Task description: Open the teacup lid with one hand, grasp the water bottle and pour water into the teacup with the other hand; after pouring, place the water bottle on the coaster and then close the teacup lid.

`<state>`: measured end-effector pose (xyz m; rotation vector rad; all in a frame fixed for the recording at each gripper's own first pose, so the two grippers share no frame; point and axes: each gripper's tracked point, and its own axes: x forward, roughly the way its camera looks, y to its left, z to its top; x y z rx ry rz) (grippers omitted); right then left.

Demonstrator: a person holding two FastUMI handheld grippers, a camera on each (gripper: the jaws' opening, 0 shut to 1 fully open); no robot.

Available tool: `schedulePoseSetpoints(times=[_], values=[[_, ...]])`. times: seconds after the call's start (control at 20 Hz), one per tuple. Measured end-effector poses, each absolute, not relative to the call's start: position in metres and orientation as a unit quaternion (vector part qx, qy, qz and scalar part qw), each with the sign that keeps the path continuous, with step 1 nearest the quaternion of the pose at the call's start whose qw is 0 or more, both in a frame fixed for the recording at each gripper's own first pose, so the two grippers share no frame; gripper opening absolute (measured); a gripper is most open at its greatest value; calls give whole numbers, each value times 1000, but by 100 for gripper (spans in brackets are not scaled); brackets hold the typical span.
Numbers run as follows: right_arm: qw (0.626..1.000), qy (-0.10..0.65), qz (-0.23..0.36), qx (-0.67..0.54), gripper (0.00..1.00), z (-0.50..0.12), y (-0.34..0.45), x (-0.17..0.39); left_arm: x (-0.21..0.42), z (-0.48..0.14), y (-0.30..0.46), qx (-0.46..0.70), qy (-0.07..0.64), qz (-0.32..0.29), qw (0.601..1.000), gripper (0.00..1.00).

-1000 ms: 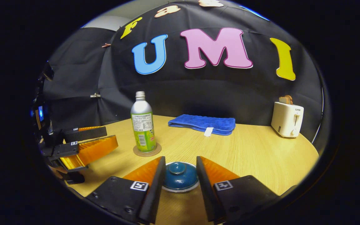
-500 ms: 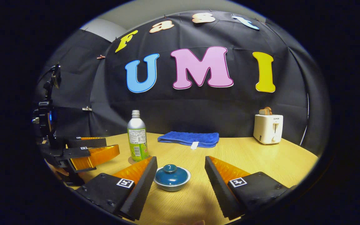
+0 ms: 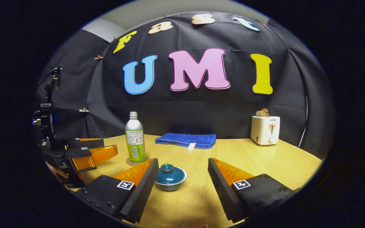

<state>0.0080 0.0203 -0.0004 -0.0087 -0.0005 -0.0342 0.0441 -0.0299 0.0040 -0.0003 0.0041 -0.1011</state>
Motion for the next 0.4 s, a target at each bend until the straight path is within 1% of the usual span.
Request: schedulePoseSetpoints(times=[0.4], values=[[1000,0,-17,-4,96,-1,21,8,45,4,-32,0,2,-51,999,95]])
